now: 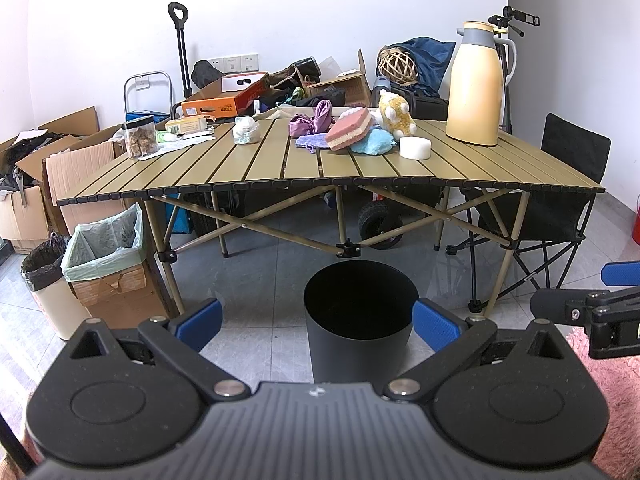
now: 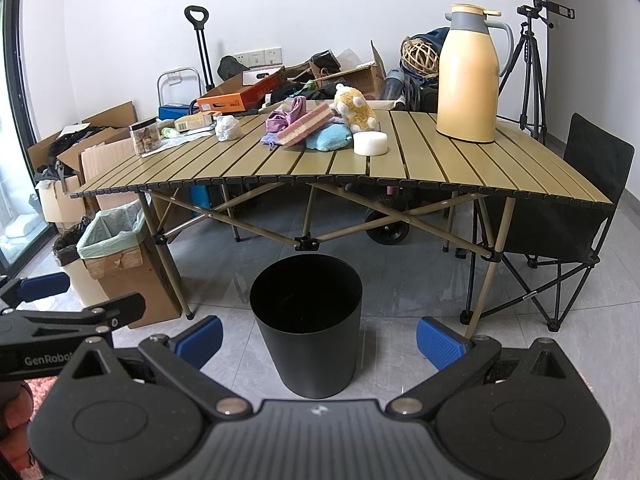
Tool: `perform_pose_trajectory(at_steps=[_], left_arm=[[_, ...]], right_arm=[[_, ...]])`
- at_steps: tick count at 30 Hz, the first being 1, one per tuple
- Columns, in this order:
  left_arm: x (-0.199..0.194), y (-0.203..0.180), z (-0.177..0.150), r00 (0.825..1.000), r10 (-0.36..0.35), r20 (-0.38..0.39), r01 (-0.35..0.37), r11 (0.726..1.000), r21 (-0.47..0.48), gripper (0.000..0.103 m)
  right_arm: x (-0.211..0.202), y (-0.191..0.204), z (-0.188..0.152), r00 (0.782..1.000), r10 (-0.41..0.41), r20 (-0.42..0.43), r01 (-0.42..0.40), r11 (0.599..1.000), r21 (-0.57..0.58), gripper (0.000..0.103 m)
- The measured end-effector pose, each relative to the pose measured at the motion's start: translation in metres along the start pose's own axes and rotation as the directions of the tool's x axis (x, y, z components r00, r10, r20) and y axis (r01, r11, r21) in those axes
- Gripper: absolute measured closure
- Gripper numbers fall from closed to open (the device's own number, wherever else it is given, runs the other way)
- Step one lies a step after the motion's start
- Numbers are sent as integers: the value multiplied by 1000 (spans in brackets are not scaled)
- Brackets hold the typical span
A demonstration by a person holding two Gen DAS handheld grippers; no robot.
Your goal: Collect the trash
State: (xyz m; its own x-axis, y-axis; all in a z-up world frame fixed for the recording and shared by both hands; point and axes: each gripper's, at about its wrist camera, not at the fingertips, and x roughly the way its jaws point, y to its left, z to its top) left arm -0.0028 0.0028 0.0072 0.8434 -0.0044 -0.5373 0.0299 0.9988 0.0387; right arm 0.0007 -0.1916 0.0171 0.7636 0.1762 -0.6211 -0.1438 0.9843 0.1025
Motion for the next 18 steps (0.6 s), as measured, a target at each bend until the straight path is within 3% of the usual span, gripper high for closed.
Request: perform_pose_trajectory(at_steps=[18], left_arm=[[0,0,0,1000,1,1,-1,1000,-1,0]], right_arm=[[1,0,-4,1000,1,0,-1,1000,-1,0]])
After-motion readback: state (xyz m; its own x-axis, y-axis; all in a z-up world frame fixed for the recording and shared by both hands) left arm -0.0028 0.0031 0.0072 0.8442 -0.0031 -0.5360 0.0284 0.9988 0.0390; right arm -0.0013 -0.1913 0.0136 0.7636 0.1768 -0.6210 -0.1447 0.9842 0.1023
